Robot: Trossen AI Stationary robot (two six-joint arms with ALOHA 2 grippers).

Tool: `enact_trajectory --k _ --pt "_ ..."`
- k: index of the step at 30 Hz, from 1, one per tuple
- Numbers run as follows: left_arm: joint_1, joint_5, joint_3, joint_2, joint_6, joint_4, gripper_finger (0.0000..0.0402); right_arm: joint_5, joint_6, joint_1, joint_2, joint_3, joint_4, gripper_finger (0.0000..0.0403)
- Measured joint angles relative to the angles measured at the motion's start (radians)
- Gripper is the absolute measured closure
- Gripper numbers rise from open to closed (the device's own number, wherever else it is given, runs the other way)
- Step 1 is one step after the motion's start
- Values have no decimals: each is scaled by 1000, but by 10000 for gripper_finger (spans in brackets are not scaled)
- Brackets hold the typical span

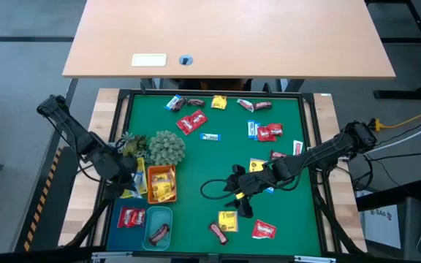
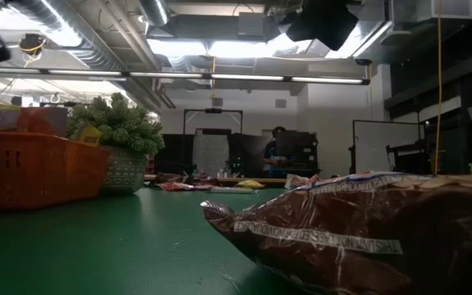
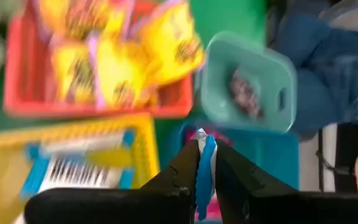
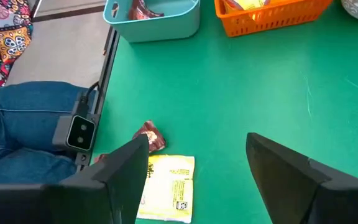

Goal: Sort candy
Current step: Put the white chocolate into the yellow basket

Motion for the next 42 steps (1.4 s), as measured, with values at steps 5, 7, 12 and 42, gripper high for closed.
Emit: enact_trajectory --k 5,7,12,42 --pt "0 4 0 -18 -122 -156 366 1 1 0 0 0 0 136" --pt "0 -26 0 -17 -170 -200 366 1 1 0 0 0 0 136" --pt "1 -106 0 -17 -230 -271 366 3 1 0 0 0 0 136" --pt "1 -259 0 -9 -235 -194 268 127 145 16 -23 -22 -662 136"
